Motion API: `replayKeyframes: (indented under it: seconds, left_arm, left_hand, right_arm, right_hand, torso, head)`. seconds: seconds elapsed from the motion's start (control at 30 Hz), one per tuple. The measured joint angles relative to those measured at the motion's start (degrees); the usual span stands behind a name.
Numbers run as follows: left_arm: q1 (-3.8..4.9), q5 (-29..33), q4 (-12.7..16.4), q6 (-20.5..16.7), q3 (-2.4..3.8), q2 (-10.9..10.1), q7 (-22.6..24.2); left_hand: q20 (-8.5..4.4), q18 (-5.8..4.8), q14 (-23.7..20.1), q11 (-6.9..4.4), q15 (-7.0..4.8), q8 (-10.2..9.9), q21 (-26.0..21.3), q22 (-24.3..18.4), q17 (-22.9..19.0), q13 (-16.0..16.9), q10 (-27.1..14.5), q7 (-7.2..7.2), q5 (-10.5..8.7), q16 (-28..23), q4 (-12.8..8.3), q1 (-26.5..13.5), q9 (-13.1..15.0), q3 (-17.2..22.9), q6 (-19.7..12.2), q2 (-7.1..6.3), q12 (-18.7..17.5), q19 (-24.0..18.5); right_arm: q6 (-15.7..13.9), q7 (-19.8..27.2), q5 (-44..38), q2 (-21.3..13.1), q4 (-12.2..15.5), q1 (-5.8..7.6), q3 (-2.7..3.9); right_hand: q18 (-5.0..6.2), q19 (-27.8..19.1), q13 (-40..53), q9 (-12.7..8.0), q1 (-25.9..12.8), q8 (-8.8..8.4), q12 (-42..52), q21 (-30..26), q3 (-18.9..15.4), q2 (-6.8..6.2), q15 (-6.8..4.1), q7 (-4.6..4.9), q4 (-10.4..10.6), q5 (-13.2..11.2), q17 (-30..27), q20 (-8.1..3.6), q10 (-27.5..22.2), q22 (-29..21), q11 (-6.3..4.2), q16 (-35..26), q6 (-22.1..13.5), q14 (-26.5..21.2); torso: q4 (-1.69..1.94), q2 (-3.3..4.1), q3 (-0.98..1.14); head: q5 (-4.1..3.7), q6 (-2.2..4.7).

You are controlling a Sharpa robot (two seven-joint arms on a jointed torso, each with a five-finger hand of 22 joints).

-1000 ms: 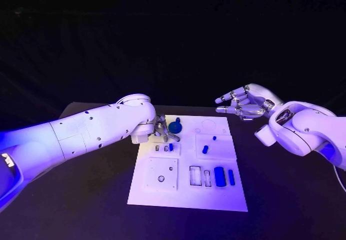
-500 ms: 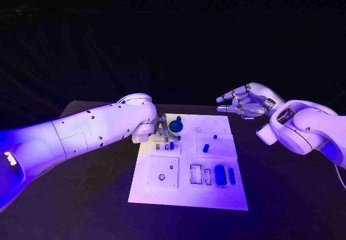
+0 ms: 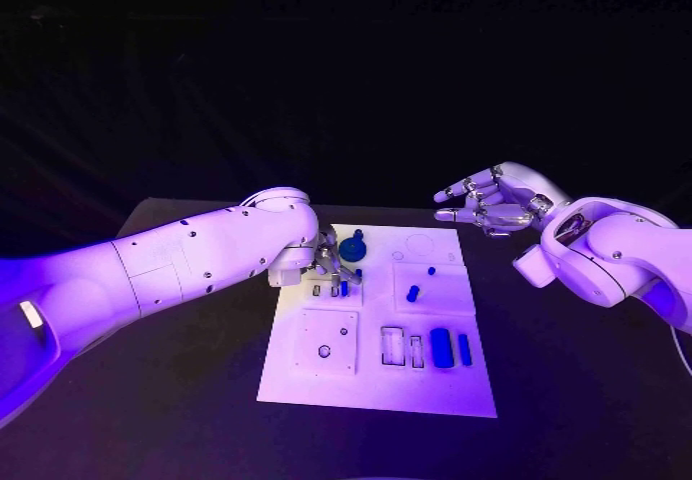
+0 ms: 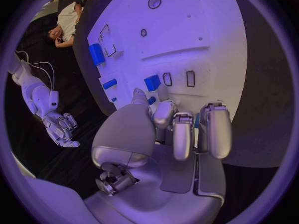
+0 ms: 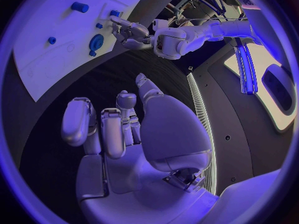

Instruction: Assemble the parts on the task board

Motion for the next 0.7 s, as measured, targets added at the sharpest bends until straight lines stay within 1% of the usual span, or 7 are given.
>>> replayKeyframes:
  seconds: [0.13, 0.23, 0.33, 0.43, 0.57, 0.63, 0.7]
  left_arm:
    - [-0.05, 0.1, -0.1, 0.3, -0.04, 0.1, 0.0]
    - [-0.06, 0.2, -0.1, 0.4, -0.06, 0.1, 0.0]
    - [-0.08, 0.3, -0.1, 0.4, -0.08, 0.1, 0.0]
    - [-0.08, 0.3, -0.1, 0.6, -0.09, 0.1, 0.0]
    - [-0.09, 0.4, -0.1, 0.8, -0.10, 0.1, 0.0]
    - [-0.09, 0.5, -0.1, 1.0, -0.10, 0.1, 0.0]
    - [-0.09, 0.5, -0.1, 1.1, -0.11, 0.1, 0.0]
  left_hand:
    - [0.00, 0.00, 0.0, 0.00, 0.00, 0.0, 0.0, 0.0, 0.0, 0.0, 0.0, 0.00, 0.00, 0.0, 0.0, 0.0, 0.1, 0.0, 0.0, 0.00, 0.0, 0.0]
    - [0.00, 0.00, 0.0, 0.00, 0.00, 0.0, 0.0, 0.0, 0.0, 0.1, 0.0, 0.00, 0.00, 0.0, 0.0, 0.4, 0.3, 0.0, 0.0, 0.38, 0.0, 0.0]
    - [0.00, 0.00, 0.0, 0.00, 0.00, 0.3, 0.0, 0.0, 0.0, 0.1, 0.0, 0.00, 0.00, 0.0, 0.0, 0.6, 0.5, 0.0, 0.0, 0.14, 0.0, 0.0]
    - [0.00, 0.00, 0.0, 0.21, 0.00, 0.3, 0.0, 0.0, 0.0, 0.2, 0.2, 0.00, 0.00, 0.0, 0.0, 0.8, 0.7, 0.0, 0.0, 0.37, 0.2, 0.0]
    - [0.00, 0.00, -0.2, 0.21, -0.20, 0.5, 0.0, 0.0, 0.0, 0.2, 0.2, -0.21, 0.00, 0.0, -0.5, 1.8, 1.1, 0.3, -0.2, 0.29, 0.2, 0.0]
    - [0.00, 0.01, -0.2, 0.21, -0.20, 0.6, 0.0, 0.0, 0.0, 0.2, 0.2, 0.00, 0.00, 0.0, -0.9, 2.8, 1.4, 0.6, -0.4, 0.61, 0.2, 0.0]
    - [0.00, 0.00, -0.2, 0.21, -0.20, 0.8, 0.0, 0.0, 0.0, 0.1, 0.2, -0.19, 0.00, 0.0, -1.2, 3.5, 1.7, 0.9, -0.6, 0.92, 0.2, 0.0]
  right_arm:
    - [0.0, 0.0, 0.0, 0.0, -0.1, 0.00, 0.00]
    - [0.0, -0.1, 0.0, 0.1, -0.1, 0.00, 0.00]
    - [0.0, -0.2, -0.1, 0.1, -0.2, 0.00, 0.00]
    - [0.0, -0.3, -0.1, 0.2, -0.2, 0.00, 0.00]
    - [0.0, -0.5, -0.1, 0.2, -0.3, 0.00, -0.01]
    - [-0.1, -0.6, -0.2, 0.2, -0.4, 0.00, -0.01]
    - [-0.1, -0.6, -0.2, 0.3, -0.4, 0.00, -0.02]
  right_hand:
    - [0.00, 0.0, 0.0, 0.0, 0.0, 0.00, 0.0, 0.0, 0.0, 0.00, 0.00, 0.00, 0.0, 0.0, 0.0, 0.00, 0.0, 0.0, 0.00, 0.0, 0.0, 0.0]
    - [0.00, 0.0, 0.0, 0.0, 0.3, 0.00, 0.0, -0.2, 0.0, 0.26, 0.00, 0.00, 0.0, 0.0, 0.0, 0.00, 0.0, 0.0, 0.00, 0.0, 0.0, 0.0]
    - [0.00, 0.0, 0.0, 0.0, 0.2, 0.00, 0.0, -0.2, 0.0, 0.23, 0.00, 0.00, 0.0, 0.2, 0.0, 0.00, 0.0, 0.0, 0.00, 0.0, 0.0, 0.0]
    - [0.00, 0.0, -0.1, 0.0, 0.2, 0.00, 0.0, -0.2, 0.0, 0.23, 0.00, 0.00, 0.0, 0.2, 0.0, 0.00, 0.0, 0.0, 0.00, 0.0, 0.0, 0.0]
    - [0.00, 0.0, -0.1, 0.0, 0.5, 0.00, 0.0, -0.2, 0.0, 0.46, 0.00, 0.00, 0.0, 0.2, 0.0, 0.00, 0.0, -0.1, 0.00, 0.0, 0.0, 0.0]
    - [0.00, 0.0, -0.1, 0.0, 0.5, 0.00, 0.0, -0.2, 0.0, 0.46, 0.00, 0.00, 0.0, 0.2, 0.0, 0.00, 0.0, -0.1, 0.00, 0.0, 0.0, 0.0]
    - [0.00, 0.0, -0.1, 0.0, 0.6, 0.00, 0.0, -0.2, 0.0, 0.62, 0.00, 0.00, 0.0, 0.2, 0.0, 0.00, 0.0, -0.1, 0.00, 0.0, 0.0, 0.0]
  torso:
    - [0.00, -0.02, 0.01]
    - [0.03, -0.03, 0.02]
    - [0.03, -0.03, 0.02]
    - [0.05, -0.03, 0.02]
    - [0.05, -0.03, 0.03]
    - [0.05, -0.03, 0.03]
    - [0.06, -0.03, 0.03]
  head:
    - [0.03, -0.10]
    - [0.04, -0.15]
    - [0.04, -0.22]
    - [0.09, -0.29]
    - [0.09, -0.34]
    - [0.04, -0.35]
    - [0.00, -0.35]
